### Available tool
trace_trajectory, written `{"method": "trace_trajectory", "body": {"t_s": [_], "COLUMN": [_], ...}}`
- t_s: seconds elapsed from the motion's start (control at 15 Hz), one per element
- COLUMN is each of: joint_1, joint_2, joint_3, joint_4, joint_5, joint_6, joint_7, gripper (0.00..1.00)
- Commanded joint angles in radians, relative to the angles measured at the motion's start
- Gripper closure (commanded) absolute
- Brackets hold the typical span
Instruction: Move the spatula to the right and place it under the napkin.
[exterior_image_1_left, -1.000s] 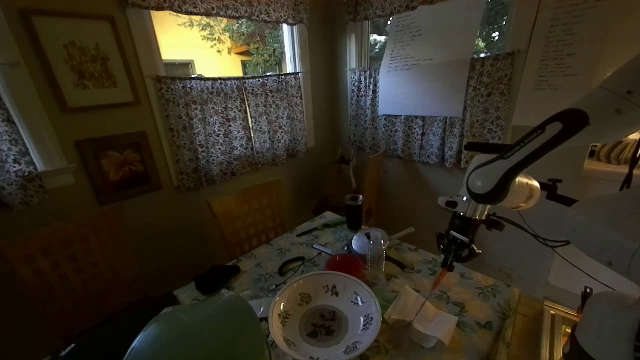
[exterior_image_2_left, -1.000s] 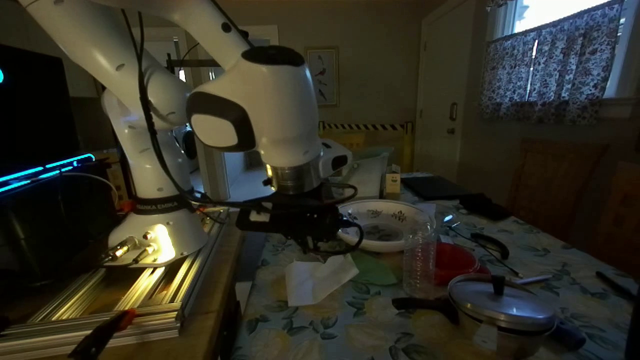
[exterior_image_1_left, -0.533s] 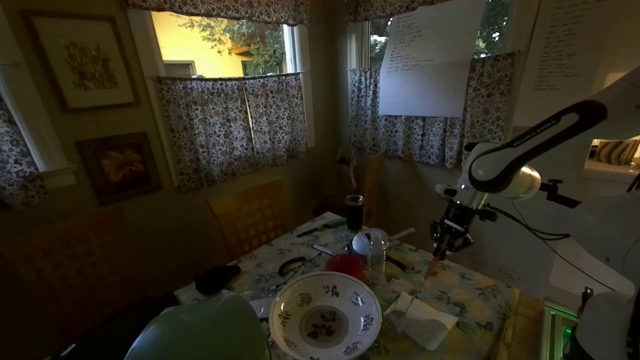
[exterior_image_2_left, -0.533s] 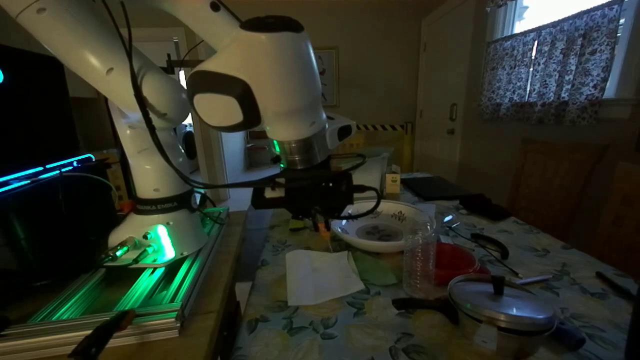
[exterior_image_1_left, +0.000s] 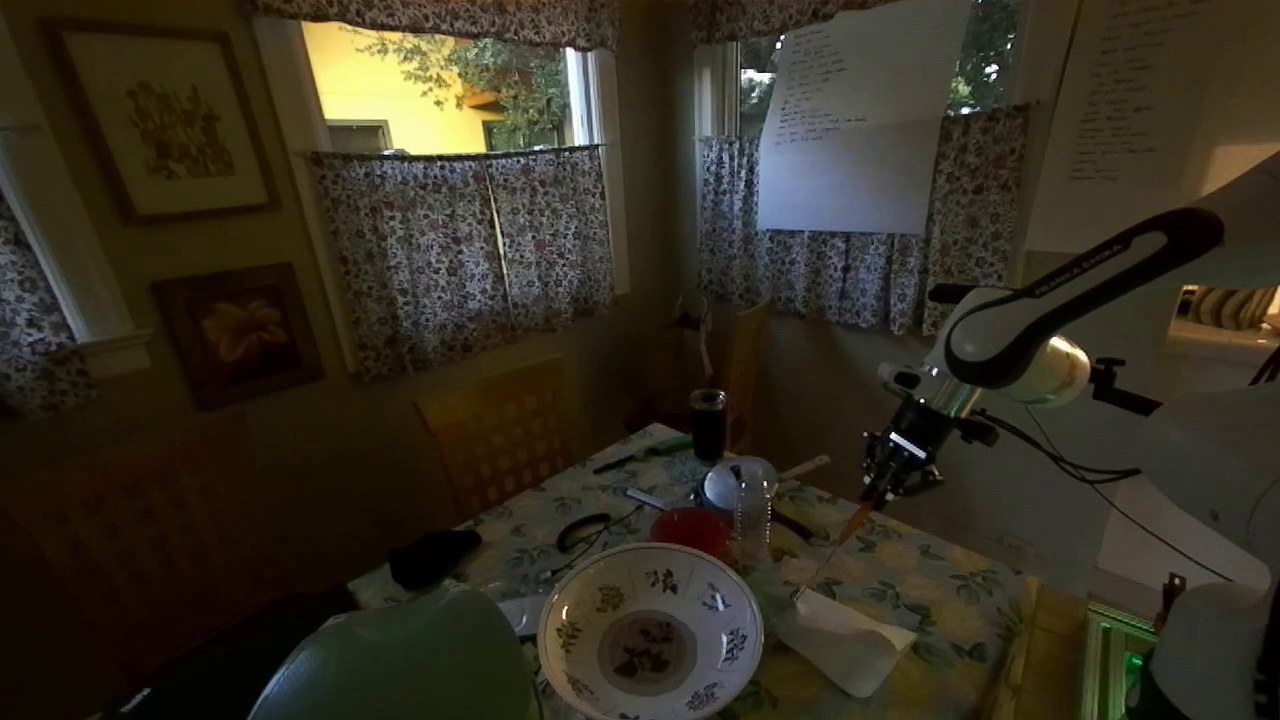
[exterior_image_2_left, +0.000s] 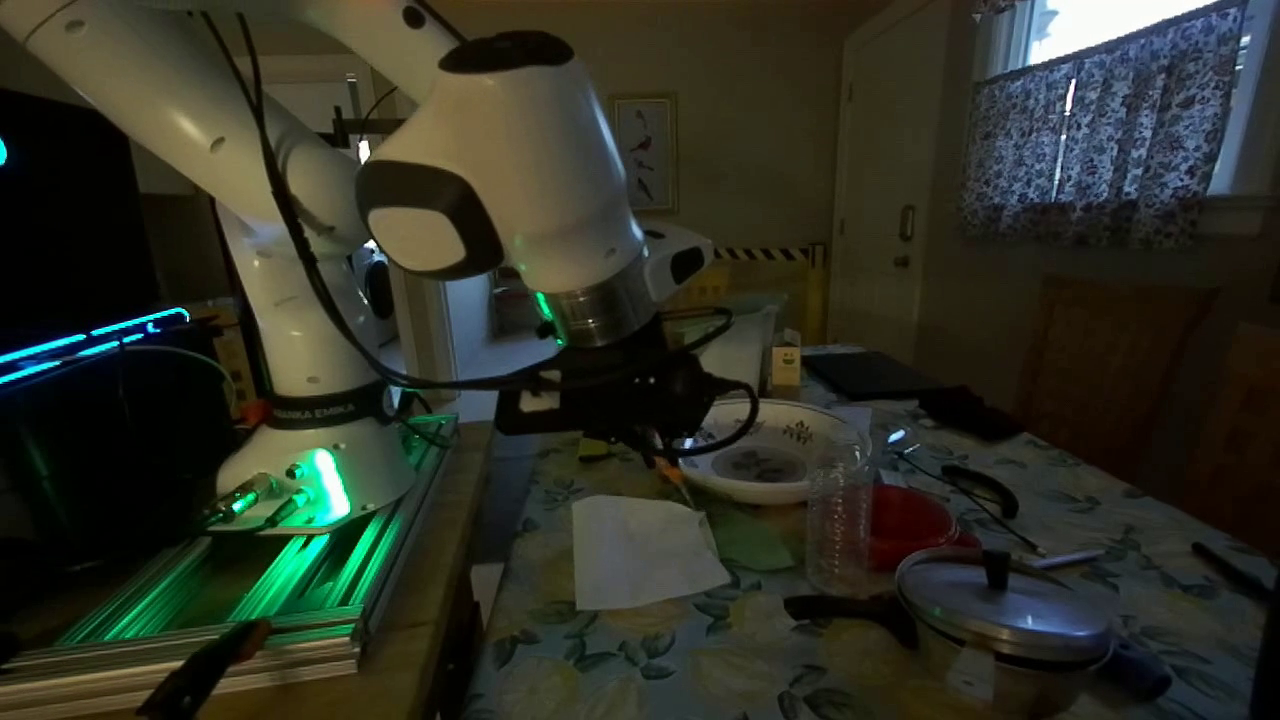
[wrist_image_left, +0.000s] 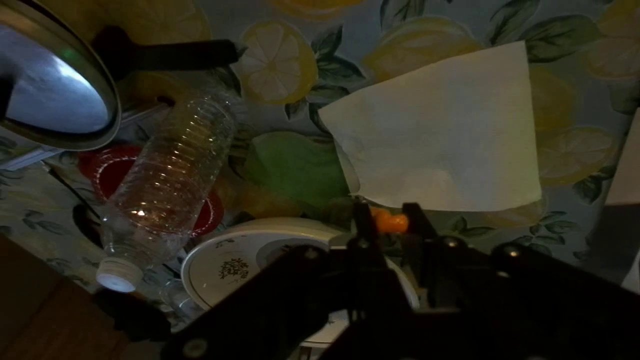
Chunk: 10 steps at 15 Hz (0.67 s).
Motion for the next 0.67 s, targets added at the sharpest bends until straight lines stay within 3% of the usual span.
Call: {"method": "trace_trajectory", "body": {"t_s": [0.0, 0.33, 0.6], "joint_1": [0.006, 0.005, 0.016], "joint_2": [-0.01, -0.026, -0.048], "joint_3": [-0.041, -0.134, -0.205], "joint_4": [0.002, 0.002, 0.003], "joint_5": [0.006, 0.011, 0.015], "joint_6": [0.081, 0.227, 0.257], "joint_7": [0.028, 0.07, 0.096], "gripper": [0.95, 0.95, 0.95]}}
